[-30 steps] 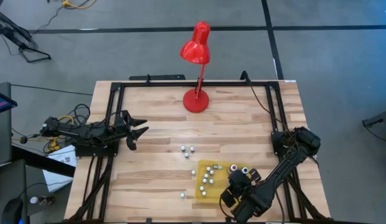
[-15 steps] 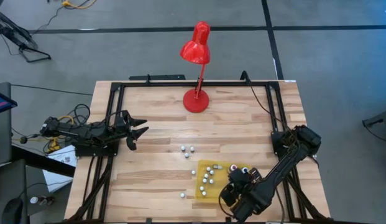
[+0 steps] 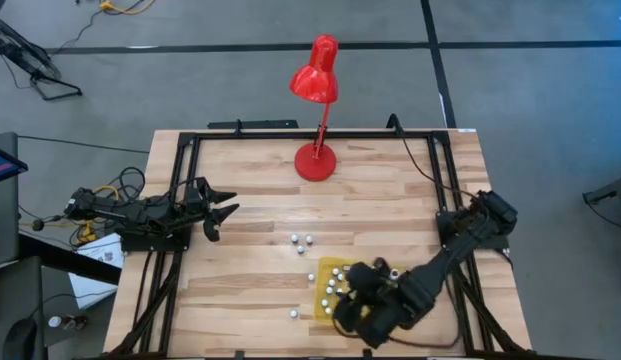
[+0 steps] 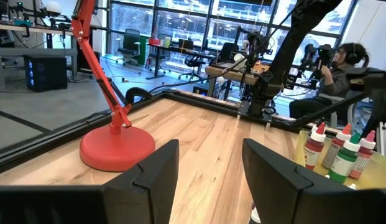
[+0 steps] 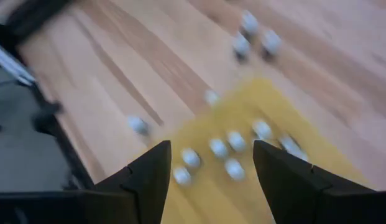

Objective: Pick & Place food coloring
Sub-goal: Put the blue food coloring into the yellow bin

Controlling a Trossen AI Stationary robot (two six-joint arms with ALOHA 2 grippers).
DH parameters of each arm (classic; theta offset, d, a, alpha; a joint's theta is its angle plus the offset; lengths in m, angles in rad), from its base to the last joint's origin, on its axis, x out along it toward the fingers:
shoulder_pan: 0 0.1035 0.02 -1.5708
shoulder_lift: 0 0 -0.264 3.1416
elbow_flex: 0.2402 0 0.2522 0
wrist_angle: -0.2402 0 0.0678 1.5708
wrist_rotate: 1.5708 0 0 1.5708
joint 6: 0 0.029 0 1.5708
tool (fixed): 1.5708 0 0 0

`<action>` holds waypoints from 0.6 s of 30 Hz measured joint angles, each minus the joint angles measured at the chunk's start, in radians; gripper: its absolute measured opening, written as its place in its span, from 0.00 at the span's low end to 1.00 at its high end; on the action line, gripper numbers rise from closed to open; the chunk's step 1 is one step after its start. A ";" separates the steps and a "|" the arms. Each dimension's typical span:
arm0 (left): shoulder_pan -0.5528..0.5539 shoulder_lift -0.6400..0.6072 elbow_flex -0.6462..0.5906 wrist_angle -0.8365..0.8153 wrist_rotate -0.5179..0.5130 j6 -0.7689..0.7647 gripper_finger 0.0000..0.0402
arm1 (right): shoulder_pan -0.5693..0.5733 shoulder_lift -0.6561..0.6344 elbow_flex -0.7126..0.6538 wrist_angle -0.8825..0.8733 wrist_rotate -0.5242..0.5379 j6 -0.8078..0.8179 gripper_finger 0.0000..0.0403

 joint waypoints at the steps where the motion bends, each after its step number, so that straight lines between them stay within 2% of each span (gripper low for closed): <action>1: 0.000 0.000 0.000 0.000 0.000 0.000 0.42 | -0.018 0.002 0.000 0.052 0.007 -0.059 0.54; 5: 0.000 0.000 0.000 0.000 0.000 0.000 0.42 | -0.096 0.022 0.002 0.240 0.006 -0.296 0.53; 8: 0.000 0.000 0.000 0.000 0.000 0.000 0.42 | -0.152 0.056 0.000 0.296 -0.036 -0.406 0.53; 18: 0.000 0.000 0.000 0.000 0.000 0.000 0.42 | -0.338 0.139 -0.001 0.285 -0.286 -0.292 0.53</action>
